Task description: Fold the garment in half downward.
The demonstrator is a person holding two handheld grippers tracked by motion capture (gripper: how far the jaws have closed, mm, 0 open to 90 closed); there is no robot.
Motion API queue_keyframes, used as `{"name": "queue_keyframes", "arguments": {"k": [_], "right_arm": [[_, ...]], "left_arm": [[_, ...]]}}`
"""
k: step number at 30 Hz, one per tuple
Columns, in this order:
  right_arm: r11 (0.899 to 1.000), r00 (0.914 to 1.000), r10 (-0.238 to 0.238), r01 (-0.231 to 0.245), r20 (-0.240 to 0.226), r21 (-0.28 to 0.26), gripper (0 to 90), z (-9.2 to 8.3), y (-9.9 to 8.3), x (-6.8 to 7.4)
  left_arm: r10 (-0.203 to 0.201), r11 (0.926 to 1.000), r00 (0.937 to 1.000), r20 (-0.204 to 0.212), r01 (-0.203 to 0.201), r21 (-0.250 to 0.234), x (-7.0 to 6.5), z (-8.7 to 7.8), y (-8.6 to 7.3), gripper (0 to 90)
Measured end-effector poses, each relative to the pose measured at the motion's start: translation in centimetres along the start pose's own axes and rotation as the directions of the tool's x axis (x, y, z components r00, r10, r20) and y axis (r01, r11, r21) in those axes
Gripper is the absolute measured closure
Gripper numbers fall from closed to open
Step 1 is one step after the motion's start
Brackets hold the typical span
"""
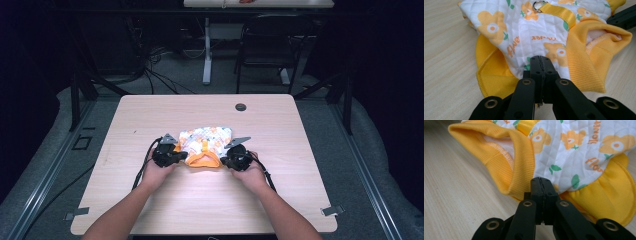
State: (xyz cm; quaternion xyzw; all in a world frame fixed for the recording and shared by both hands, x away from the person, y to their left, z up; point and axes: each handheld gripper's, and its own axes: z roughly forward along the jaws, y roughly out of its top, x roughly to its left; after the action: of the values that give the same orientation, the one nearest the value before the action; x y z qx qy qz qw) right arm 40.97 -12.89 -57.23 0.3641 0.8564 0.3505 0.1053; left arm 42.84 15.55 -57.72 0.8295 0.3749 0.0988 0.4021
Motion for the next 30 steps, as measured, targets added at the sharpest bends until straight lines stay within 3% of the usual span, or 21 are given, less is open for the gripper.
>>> {"name": "queue_keyframes", "arguments": {"k": [10,17,26,30], "right_arm": [[1.0,0.9999,0.004,-0.004,0.017,0.008,88.4,-0.2,0.2,0.2],[1.0,0.9994,-0.003,0.003,0.035,-0.001,84.4,-1.0,0.2,0.4],[0.997,0.9985,-0.034,0.037,0.044,-0.061,77.3,-3.6,0.2,1.5],[0.996,0.9986,-0.039,0.041,0.036,-0.077,74.5,-4.7,0.0,2.0]], "left_arm": [[-0.024,0.9996,0.9996,-0.015,0.024,-0.014,-0.3,-0.2,0.0,88.4],[-0.028,0.9989,0.9996,0.004,0.028,-0.038,-0.6,-1.4,0.3,83.7],[0.027,0.998,0.9996,-0.007,-0.027,-0.056,-1.4,-3.5,0.3,78.8],[0.024,0.9974,0.9997,-0.005,-0.024,-0.068,-1.8,-4.4,0.1,74.1]]}}
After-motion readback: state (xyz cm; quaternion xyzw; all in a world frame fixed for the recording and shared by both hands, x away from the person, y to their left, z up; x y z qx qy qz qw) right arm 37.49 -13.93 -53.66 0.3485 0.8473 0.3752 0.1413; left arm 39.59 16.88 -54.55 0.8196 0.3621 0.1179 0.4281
